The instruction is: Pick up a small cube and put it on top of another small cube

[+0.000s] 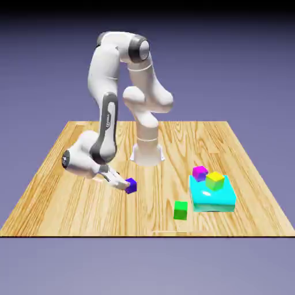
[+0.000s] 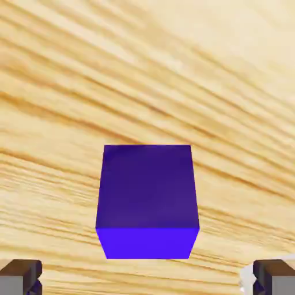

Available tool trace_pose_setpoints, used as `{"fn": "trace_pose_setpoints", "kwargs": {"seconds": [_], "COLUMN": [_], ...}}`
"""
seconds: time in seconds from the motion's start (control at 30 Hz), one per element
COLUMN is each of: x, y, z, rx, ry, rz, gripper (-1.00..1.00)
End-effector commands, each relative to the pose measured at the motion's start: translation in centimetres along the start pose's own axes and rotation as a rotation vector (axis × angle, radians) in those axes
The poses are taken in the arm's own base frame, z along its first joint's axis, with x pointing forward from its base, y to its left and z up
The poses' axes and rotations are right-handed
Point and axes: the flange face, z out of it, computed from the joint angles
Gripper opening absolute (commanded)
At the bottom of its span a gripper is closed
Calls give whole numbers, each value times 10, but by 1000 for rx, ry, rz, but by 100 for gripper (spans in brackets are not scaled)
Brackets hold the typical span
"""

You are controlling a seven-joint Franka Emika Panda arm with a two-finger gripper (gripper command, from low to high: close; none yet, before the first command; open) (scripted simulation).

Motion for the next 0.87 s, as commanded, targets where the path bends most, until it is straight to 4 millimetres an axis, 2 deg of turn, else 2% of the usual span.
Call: {"fn": "trace_pose_setpoints", "kwargs": {"seconds": [0.0, 0.03, 0.07, 0.2, 0.3, 0.43, 0.53, 0.57, 0.6, 0.7, 0.73, 0.77, 0.8, 0.83], "x": [2, 2, 2, -14, -73, -166, -243, -263, -263, -252, -250, -250, -250, -254], "y": [-1, -1, -1, 6, -39, -86, -109, -113, -113, -122, -123, -123, -123, -121], "z": [12, 12, 12, -50, -50, -37, -19, -13, -13, 42, 48, 48, 48, 30], "rx": [0, 0, 0, -1, -4, -13, -27, -32, -32, -32, -32, -32, -32, -32], "ry": [1, 1, 1, 4, 32, 45, 37, 32, 32, 32, 32, 32, 32, 31], "rz": [1, 1, 1, 1, -2, -14, -28, -32, -32, -32, -32, -32, -32, -33], "gripper": [0, -100, -100, -100, -100, -100, -100, -100, -100, -100, -100, 100, 100, 100]}}
